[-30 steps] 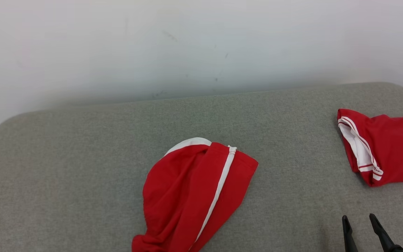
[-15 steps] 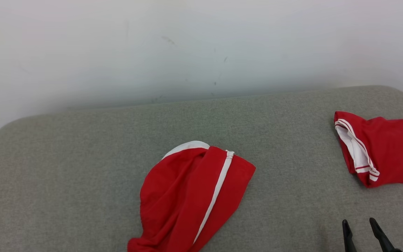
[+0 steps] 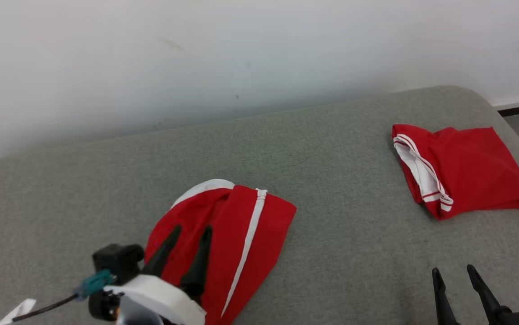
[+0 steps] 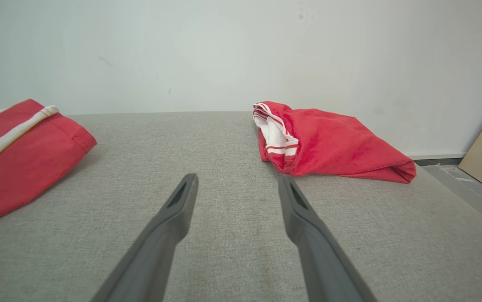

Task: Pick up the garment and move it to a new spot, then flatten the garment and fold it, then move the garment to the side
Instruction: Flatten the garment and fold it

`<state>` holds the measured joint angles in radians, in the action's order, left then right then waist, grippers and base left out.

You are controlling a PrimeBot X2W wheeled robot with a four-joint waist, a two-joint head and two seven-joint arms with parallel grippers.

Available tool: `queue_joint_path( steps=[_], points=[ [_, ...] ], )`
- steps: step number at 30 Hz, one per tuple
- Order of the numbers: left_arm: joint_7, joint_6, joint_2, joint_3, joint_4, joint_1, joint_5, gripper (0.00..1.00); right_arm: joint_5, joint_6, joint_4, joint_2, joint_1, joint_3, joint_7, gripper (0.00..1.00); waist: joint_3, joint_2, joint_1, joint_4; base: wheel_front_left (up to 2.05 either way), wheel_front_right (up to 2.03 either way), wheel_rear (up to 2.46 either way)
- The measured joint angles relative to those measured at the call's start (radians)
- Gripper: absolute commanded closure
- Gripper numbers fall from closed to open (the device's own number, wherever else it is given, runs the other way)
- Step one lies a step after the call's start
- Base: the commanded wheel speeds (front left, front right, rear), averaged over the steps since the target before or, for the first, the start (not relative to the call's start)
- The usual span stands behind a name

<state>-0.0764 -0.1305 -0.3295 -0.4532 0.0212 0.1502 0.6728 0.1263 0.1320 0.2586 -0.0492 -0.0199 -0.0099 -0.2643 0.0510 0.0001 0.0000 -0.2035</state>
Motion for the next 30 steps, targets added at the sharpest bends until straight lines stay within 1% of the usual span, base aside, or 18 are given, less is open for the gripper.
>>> queue_joint_path(
  steps=[1, 3, 5, 6, 8, 10, 14, 19, 26, 30],
  points=[
    [0.019, -0.008, 0.019, -0.01, -0.026, 0.029, -0.002, 0.0, 0.002, 0.0, -0.001, 0.0, 0.004, 0.003, 0.0, 0.0, 0.007, 0.0, 0.0, -0.011, 0.0, 0.0, 0.0],
    [0.057, -0.012, 0.022, -0.059, -0.085, 0.091, -0.062, 0.0, 0.011, 0.0, 0.0, 0.0, 0.019, 0.007, 0.0, 0.0, 0.02, 0.0, 0.0, -0.036, 0.0, 0.0, 0.0],
    [0.086, -0.013, 0.04, -0.087, -0.144, 0.149, -0.079, 0.0, 0.027, 0.0, -0.001, 0.0, 0.032, 0.009, 0.0, 0.0, 0.034, 0.0, 0.0, -0.061, 0.0, 0.0, 0.0],
    [0.103, -0.011, 0.041, -0.11, -0.176, 0.175, -0.108, 0.0, 0.03, 0.0, -0.001, 0.0, 0.036, 0.01, 0.0, 0.0, 0.041, 0.0, 0.0, -0.073, 0.0, 0.0, 0.0],
    [0.121, -0.017, 0.059, -0.125, -0.233, 0.216, -0.119, 0.0, 0.034, 0.0, 0.0, 0.0, 0.039, 0.01, 0.0, 0.0, 0.055, 0.0, 0.0, -0.094, 0.0, 0.0, 0.0],
    [0.135, -0.022, 0.064, -0.143, -0.294, 0.256, -0.156, 0.0, 0.036, 0.0, 0.001, 0.0, 0.04, 0.01, 0.0, 0.0, 0.068, 0.0, 0.0, -0.112, 0.0, 0.0, 0.0],
    [0.136, -0.036, 0.076, -0.153, -0.412, 0.311, -0.177, 0.0, 0.042, 0.0, 0.003, 0.0, 0.045, 0.009, 0.0, 0.0, 0.087, 0.0, 0.0001, -0.135, 0.0, 0.0, 0.0],
    [0.123, -0.047, 0.103, -0.157, -0.516, 0.363, -0.184, 0.0, 0.043, 0.0, 0.005, 0.0, 0.055, 0.009, 0.0, 0.0, 0.093, 0.0001, 0.0, -0.144, 0.0, 0.0, 0.0],
    [0.101, -0.038, 0.129, -0.157, -0.611, 0.403, -0.187, 0.0, 0.043, 0.0, 0.004, 0.0, 0.06, 0.013, 0.0, 0.0, 0.094, 0.0, 0.0, -0.146, 0.0, 0.0, 0.0],
    [0.083, -0.028, 0.14, -0.143, -0.65, 0.412, -0.16, 0.0, 0.043, 0.0, 0.004, 0.0, 0.06, 0.013, 0.0, 0.0, 0.095, 0.0, 0.0, -0.147, 0.0, 0.0, 0.0]
  ],
)
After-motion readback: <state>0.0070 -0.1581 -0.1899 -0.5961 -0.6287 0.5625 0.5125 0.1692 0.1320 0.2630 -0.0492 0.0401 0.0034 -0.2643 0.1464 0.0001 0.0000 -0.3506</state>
